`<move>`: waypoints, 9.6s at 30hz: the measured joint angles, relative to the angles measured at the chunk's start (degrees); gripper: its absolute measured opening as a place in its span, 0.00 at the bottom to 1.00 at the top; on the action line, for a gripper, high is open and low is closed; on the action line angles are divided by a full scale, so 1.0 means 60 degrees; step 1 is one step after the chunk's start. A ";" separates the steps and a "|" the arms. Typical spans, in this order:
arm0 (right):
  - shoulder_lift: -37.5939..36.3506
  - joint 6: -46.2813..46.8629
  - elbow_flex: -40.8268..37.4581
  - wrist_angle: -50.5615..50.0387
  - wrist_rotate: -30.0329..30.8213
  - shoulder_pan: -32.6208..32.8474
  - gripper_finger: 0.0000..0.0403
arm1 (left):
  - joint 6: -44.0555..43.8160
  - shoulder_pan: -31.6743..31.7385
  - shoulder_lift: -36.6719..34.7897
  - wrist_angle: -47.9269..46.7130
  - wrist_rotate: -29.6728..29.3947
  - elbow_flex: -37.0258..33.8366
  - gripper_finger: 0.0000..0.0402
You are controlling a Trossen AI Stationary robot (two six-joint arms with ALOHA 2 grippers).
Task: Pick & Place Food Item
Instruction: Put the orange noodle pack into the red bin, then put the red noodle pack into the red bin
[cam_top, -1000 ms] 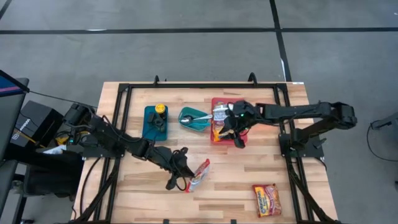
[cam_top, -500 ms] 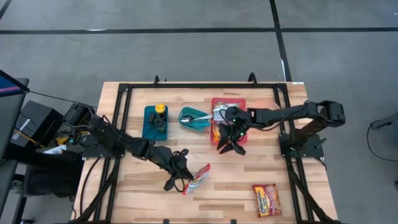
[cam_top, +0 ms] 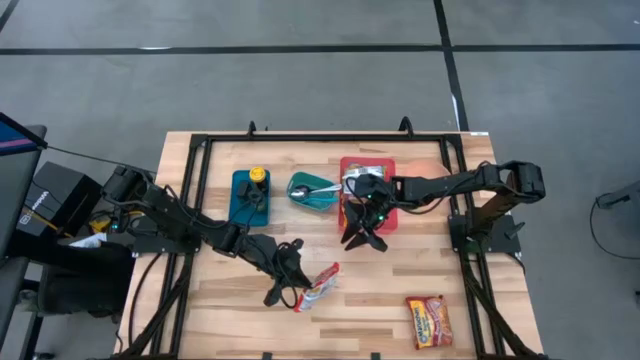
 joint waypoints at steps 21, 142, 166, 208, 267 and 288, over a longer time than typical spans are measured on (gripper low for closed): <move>0.0671 -0.0342 0.0011 0.1636 0.0201 0.0964 0.63 | 0.0021 0.0000 0.0004 0.0250 0.0094 0.0126 0.00; -0.2515 -0.0039 -0.0007 -0.2067 0.3470 0.1207 0.00 | -0.0616 0.0740 0.0004 0.0412 0.1009 0.0339 0.27; -0.4943 -0.1418 -0.0811 -0.4909 0.2828 -0.2840 0.00 | -0.0611 0.0612 0.0004 0.0412 0.0999 0.0339 0.27; -0.3180 -0.2153 -0.2426 -0.2818 0.0118 -0.4941 0.00 | -0.0601 0.0623 0.0004 0.0432 0.0994 0.0339 0.27; -0.7169 0.3771 -0.1300 -0.6665 0.3233 -0.1922 0.22 | -0.0499 0.0627 0.0004 0.0415 -0.0015 0.0335 0.27; -0.5361 1.0309 -0.1300 -0.6902 0.6289 0.4736 0.00 | -0.0218 0.0624 0.0004 0.0426 -0.0018 0.0332 0.27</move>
